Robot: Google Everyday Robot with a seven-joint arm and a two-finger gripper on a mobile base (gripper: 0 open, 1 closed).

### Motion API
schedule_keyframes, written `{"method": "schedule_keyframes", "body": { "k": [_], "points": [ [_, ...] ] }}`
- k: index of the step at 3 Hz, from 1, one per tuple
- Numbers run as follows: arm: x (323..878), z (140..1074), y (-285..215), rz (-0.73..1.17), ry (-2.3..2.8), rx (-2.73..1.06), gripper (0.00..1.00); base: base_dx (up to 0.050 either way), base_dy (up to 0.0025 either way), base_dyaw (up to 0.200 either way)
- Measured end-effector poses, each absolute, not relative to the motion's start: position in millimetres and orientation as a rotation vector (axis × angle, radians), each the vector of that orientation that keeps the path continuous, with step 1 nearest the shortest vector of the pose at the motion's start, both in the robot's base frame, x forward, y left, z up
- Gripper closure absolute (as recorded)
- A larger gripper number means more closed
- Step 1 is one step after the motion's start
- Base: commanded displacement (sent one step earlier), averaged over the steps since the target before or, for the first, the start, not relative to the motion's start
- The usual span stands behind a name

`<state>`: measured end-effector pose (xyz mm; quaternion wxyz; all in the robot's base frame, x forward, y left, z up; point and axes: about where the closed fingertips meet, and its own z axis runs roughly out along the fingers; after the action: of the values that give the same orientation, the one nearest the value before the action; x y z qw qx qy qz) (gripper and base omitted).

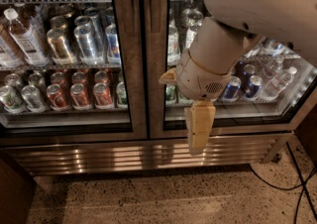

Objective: Open left fridge door

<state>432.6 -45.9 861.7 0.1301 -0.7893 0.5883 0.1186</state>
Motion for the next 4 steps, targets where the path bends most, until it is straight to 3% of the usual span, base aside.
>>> {"method": "schedule_keyframes", "body": {
  "k": [1, 2, 4],
  "points": [
    [433.2, 858.8, -46.1, 0.420, 1.616, -2.263, 0.00, 0.000, 0.00000, 0.000],
    [440.3, 848.2, -56.4, 0.631, 1.451, -2.092, 0.00, 0.000, 0.00000, 0.000],
    [437.6, 842.3, -71.5, 0.704, 1.396, -1.999, 0.00, 0.000, 0.00000, 0.000]
  ]
}}
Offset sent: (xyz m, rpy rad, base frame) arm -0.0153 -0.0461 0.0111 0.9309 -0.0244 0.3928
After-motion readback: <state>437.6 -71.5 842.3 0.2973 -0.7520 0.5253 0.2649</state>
